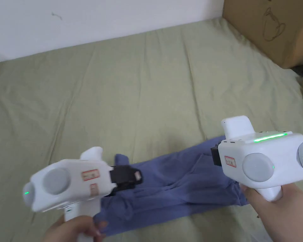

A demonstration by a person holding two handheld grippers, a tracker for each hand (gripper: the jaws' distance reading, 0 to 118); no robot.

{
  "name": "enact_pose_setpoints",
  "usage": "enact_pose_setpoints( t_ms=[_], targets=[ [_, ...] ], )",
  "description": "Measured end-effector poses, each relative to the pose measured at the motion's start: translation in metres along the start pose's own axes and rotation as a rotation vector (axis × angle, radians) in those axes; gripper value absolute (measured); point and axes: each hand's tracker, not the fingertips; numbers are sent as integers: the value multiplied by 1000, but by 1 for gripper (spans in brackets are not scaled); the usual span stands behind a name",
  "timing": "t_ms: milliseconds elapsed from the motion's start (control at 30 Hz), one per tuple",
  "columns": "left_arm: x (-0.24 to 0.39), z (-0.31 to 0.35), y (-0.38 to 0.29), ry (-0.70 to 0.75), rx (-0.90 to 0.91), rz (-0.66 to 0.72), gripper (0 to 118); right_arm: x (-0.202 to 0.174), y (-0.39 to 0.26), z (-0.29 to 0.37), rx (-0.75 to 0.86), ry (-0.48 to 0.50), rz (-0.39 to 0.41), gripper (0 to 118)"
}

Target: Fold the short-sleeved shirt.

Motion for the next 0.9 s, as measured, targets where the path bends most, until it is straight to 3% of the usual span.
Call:
enact_pose_setpoints(
  t_ms=[33,67,233,267,300,367,400,433,500,700,900],
  targets=[
    [10,-18,-7,-27,-47,16,94,2,0,1,-1,2,-4,1],
    [20,-31,-13,-51,-76,25,115,4,-1,1,-1,3,-6,1],
    [33,-27,-2,-134,54,16,116,12,-2,-3,-1,4,-6,1],
    [29,-15,2,-113,86,-9,111,12,-2,-4,-1,4,-7,1],
    [23,3,9,-78,141,-48,99,12,-2,-5,0,5,-10,1],
    [9,35,14,40,209,-89,21,11,-2,-6,1,13,-21,1],
    [0,47,11,113,201,-97,1,11,-2,-7,-1,20,-26,1],
    [-9,56,8,188,194,-102,1,10,-2,-8,-3,25,-27,1],
    [-9,41,4,104,129,-85,1,6,-2,-11,-6,33,-22,1],
    [-14,-17,-28,44,-70,8,1,2,-5,-10,-10,47,-13,1],
    [18,-46,-40,-36,-42,44,1,7,-7,-13,-19,39,-15,1]
  ],
)
